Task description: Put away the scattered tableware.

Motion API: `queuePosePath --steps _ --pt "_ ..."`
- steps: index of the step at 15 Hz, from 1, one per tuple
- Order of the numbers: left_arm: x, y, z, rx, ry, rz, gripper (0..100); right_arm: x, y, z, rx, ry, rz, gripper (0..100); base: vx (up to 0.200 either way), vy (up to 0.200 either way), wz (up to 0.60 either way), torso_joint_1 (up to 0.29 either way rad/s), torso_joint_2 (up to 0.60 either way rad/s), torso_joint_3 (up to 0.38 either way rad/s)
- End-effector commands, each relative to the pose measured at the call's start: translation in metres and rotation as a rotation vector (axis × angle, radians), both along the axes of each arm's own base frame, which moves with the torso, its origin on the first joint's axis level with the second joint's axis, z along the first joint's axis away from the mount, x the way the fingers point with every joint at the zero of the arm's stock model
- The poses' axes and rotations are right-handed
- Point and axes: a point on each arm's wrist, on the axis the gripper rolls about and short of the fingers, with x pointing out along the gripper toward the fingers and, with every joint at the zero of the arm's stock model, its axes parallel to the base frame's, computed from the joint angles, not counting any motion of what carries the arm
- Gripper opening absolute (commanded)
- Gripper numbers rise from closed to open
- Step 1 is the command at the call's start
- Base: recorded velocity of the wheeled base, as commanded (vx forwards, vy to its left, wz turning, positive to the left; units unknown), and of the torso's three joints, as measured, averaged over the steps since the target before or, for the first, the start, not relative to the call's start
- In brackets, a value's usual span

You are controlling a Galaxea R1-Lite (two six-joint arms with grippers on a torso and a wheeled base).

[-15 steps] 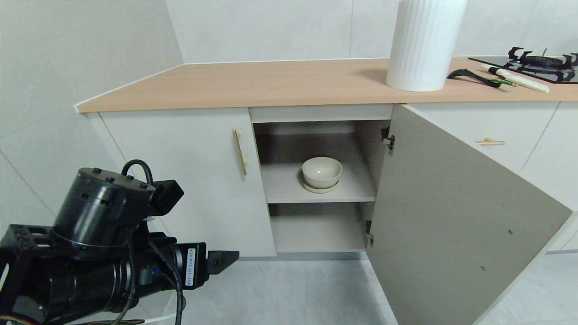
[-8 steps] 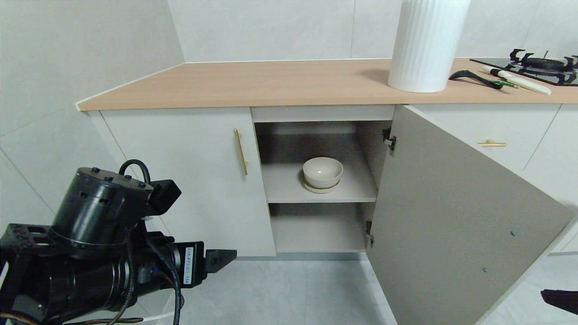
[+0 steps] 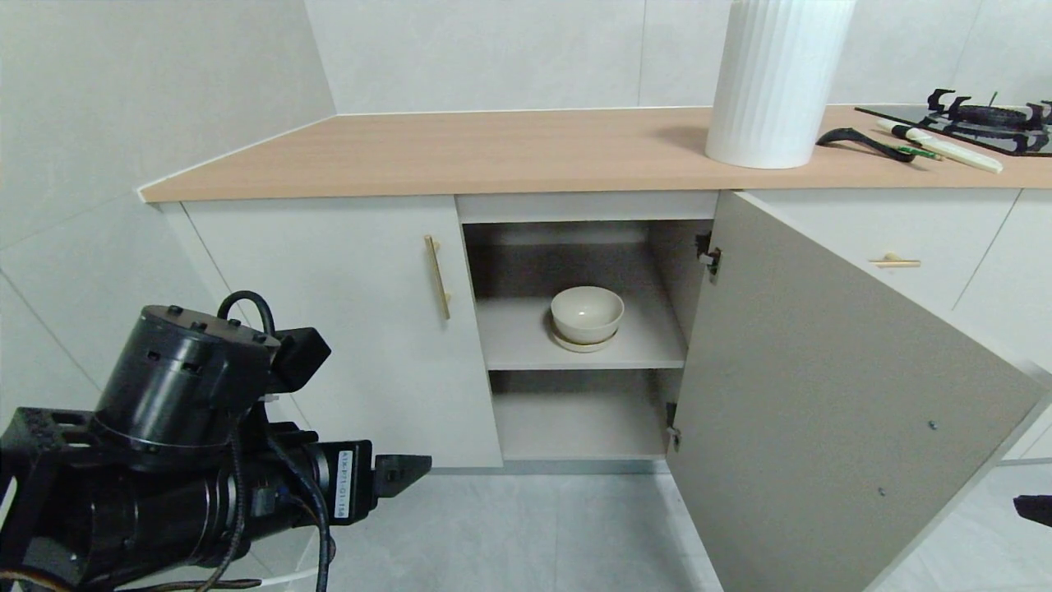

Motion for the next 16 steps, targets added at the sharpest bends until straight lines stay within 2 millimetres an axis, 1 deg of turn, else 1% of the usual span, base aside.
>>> queuePosePath --steps 1,3,5,8,11,12,16 --pt "0.0 0.0 0.0 0.0 0.001 0.0 100 0.009 -0.004 -0.004 -0.006 0.014 -0.049 100 0.0 0.0 0.0 0.0 0.0 0.0" --pt "0.0 0.0 0.0 0.0 0.001 0.0 100 0.023 -0.008 -0.008 -0.013 0.004 -0.098 100 0.0 0.0 0.0 0.0 0.0 0.0" --pt "0.0 0.0 0.0 0.0 0.001 0.0 100 0.037 -0.014 -0.014 -0.006 -0.044 -0.146 100 0.0 0.0 0.0 0.0 0.0 0.0" --pt "0.0 0.0 0.0 0.0 0.001 0.0 100 0.054 -0.02 -0.023 -0.005 -0.045 -0.188 100 0.0 0.0 0.0 0.0 0.0 0.0" --pt "0.0 0.0 0.0 0.0 0.001 0.0 100 0.063 -0.02 -0.029 0.011 -0.046 -0.202 100 0.0 0.0 0.0 0.0 0.0 0.0" --pt "0.0 0.0 0.0 0.0 0.001 0.0 100 0.07 -0.02 -0.032 0.023 -0.072 -0.207 100 0.0 0.0 0.0 0.0 0.0 0.0" --pt "0.0 0.0 0.0 -0.001 0.001 0.001 100 0.075 -0.013 -0.038 0.04 -0.086 -0.182 100 0.0 0.0 0.0 0.0 0.0 0.0"
